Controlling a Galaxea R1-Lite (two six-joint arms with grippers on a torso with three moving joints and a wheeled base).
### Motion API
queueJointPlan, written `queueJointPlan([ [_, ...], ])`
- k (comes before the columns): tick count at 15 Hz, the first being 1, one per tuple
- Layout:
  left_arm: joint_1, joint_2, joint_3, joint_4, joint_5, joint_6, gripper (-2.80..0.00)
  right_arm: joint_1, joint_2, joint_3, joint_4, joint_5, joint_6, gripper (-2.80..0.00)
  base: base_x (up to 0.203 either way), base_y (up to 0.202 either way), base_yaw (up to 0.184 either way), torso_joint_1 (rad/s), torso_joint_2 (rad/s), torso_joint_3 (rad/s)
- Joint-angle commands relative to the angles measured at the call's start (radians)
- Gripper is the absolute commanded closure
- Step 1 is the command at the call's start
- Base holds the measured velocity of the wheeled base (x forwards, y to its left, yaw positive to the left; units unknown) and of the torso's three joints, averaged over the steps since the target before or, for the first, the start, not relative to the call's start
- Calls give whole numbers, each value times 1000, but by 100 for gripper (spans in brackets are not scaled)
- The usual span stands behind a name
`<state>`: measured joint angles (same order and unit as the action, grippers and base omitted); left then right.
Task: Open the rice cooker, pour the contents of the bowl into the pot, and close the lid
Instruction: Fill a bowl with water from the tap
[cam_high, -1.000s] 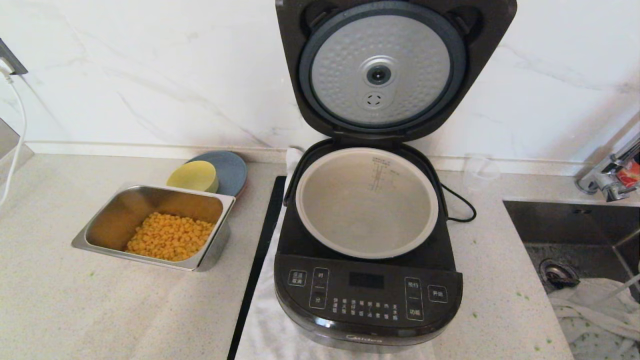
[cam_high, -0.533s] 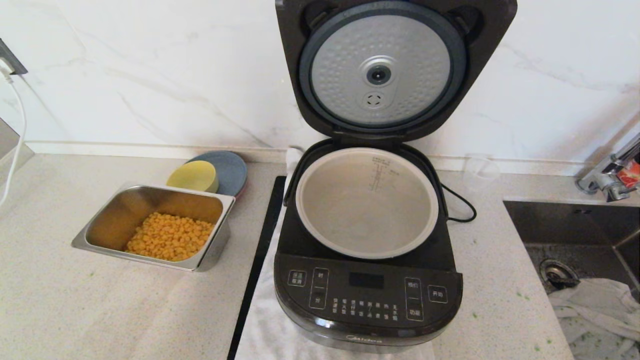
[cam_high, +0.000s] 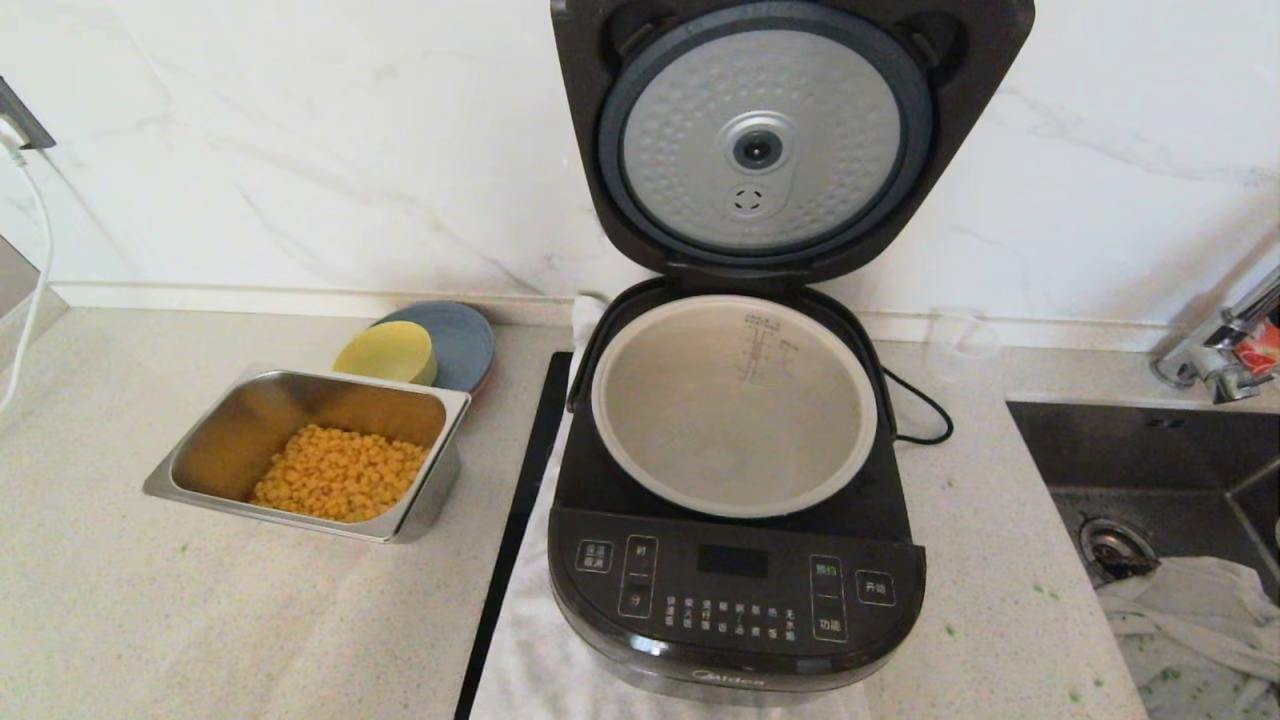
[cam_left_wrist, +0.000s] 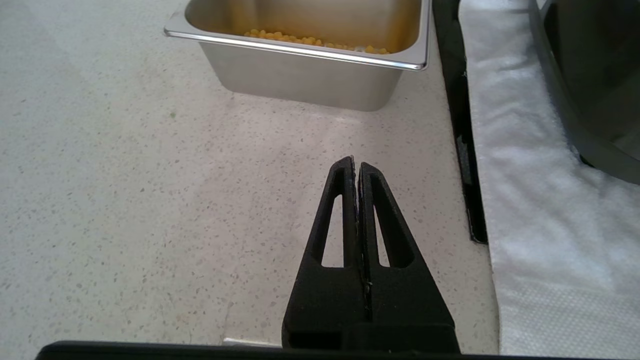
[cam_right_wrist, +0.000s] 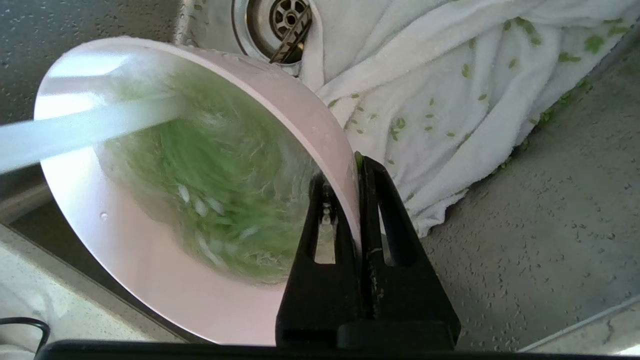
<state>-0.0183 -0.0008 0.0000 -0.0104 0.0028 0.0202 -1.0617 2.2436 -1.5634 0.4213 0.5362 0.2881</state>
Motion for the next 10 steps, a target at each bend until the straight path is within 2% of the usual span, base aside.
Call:
queueJointPlan([
  [1, 0, -1, 8, 0, 0, 1, 0, 0, -7, -3, 4, 4, 2, 0, 0, 0, 0, 0, 0, 0],
  [6, 0, -1, 8, 0, 0, 0, 0, 0, -21, 6, 5, 4, -3, 0, 0, 0, 0, 0, 0, 0],
  [10, 0, -1, 8, 0, 0, 0, 0, 8, -132, 44, 79, 59, -21, 0, 0, 0, 0, 0, 0, 0],
])
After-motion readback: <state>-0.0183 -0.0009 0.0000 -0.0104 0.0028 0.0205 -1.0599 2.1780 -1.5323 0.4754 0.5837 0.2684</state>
